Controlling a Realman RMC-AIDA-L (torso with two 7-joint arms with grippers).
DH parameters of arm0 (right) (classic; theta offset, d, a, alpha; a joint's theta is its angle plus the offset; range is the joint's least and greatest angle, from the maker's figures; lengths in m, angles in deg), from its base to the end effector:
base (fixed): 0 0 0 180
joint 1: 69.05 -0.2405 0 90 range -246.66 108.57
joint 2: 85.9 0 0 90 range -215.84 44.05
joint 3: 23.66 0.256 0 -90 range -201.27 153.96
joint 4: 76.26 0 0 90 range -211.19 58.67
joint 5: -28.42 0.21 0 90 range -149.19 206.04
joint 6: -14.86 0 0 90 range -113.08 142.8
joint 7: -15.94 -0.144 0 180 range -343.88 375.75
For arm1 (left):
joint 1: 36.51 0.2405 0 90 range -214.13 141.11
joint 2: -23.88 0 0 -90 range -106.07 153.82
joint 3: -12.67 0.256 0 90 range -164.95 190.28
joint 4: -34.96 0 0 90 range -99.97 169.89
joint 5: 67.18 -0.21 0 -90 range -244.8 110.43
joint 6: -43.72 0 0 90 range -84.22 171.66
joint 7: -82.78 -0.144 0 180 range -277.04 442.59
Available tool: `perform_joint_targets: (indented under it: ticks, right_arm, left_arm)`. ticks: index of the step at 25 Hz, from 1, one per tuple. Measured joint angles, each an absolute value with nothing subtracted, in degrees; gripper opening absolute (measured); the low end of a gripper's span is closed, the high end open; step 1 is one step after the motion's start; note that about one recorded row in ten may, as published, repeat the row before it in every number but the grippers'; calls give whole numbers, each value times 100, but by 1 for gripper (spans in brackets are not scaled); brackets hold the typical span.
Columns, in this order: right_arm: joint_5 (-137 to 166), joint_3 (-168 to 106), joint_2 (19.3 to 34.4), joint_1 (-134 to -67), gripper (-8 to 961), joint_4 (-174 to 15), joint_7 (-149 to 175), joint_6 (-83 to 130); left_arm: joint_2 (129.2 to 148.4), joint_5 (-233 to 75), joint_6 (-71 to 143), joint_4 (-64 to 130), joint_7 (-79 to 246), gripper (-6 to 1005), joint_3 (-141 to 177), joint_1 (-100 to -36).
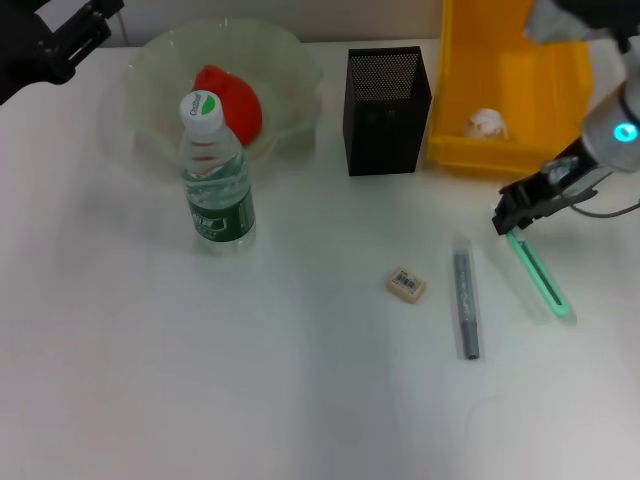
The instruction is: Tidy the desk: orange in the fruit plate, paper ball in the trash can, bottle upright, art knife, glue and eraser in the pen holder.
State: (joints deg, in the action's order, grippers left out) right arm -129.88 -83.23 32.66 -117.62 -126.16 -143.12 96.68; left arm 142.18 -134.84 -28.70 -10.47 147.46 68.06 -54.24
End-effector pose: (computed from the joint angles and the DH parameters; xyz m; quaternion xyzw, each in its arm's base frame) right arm 0.2153 0.4029 -0.0007 -0.8039 0.5385 -0.1481 0.2046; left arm -0.2648 0.3481 0.0690 -0.8166 -0.1560 -0.3915 0.3945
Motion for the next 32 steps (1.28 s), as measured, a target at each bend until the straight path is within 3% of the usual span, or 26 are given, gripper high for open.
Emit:
perform_joint_targets:
  ticks: [5,10,12,14,15,16,20,25,32]
  right_arm:
    - [-11679,-7195,3184,-11237,172,-12970,-13316,10114]
    - [-8020,-6131,2834,-10485,174,-11549,-10992,10066]
    - [-7410,-6040,2832,-10397,174,-11250,-10380,10015]
    - [-6335,-5920,2896,-10299,175,-10721,-9230,9905]
    - [-5298,-5880,3072,-10290,175,-10209,-7921,9780]
    - [-5298,-5880,3072,-10290,176,-10209,-7921,9780]
    - [-4219,-6013,3351,-10675,177,-9564,-5828,9255]
    - [-4176,-6097,3345,-11370,179,-8974,-4943,8213]
    - [-4167,-6696,3365,-11793,181,-8785,-4722,7206]
  left_arm:
    - [14221,-13485,-2862,-1048,14746,577,6750,-5457]
    - [14229,-13486,-2871,-933,14725,577,6651,-5522]
    - [14227,-13486,-2882,-881,14717,577,6635,-5551]
    - [14223,-13486,-2889,-807,14699,577,6627,-5600]
    - [14222,-13487,-2890,-735,14669,577,6628,-5659]
    - [14222,-13487,-2890,-735,14669,577,6628,-5659]
    - [14228,-13480,-2902,-538,14510,577,6628,-5756]
    - [14240,-13461,-2967,-501,14495,577,6620,-5697]
    - [14234,-13262,-3207,-443,14449,577,6529,-5509]
